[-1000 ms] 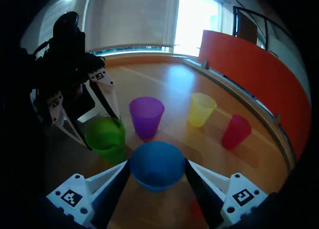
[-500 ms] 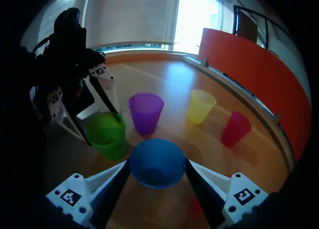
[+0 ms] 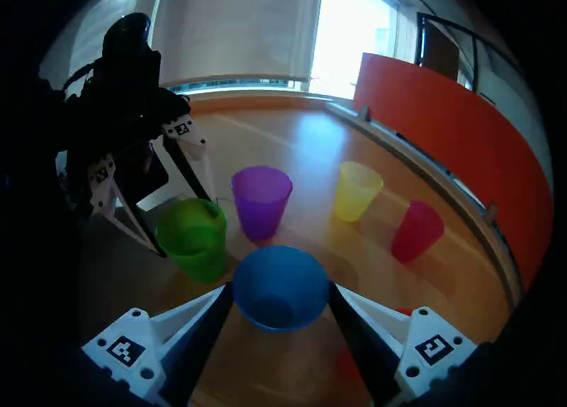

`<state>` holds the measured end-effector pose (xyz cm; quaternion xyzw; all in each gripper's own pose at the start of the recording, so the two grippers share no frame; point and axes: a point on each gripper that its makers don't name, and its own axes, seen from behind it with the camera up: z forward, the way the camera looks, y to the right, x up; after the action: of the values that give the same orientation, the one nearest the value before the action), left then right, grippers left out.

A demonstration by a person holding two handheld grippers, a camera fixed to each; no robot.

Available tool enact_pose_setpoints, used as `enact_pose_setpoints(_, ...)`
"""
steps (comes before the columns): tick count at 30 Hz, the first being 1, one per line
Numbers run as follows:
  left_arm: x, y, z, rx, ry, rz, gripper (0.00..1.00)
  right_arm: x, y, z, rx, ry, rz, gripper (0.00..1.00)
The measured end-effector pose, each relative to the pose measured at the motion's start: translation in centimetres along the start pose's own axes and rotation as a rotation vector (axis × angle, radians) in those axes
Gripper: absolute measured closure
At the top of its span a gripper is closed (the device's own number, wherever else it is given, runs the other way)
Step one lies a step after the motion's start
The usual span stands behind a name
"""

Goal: Pour water

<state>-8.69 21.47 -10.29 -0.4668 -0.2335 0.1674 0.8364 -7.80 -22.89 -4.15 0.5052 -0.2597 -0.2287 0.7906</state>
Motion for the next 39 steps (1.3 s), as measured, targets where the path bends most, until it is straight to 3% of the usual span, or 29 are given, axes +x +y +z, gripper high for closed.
enact_pose_setpoints(14, -0.5, -0.3, -0.5, 0.016, -0.022, 0.016, 0.11, 0.7, -0.1, -0.6, 0.002, 0.016, -0.015, 0.0)
enact_pose_setpoints(39, -0.2, -1.8, -3.6, 0.085, -0.006, 0.005, 0.11, 2.0, -0.4, -3.1, -0.019, 0.063, -0.029, 0.0)
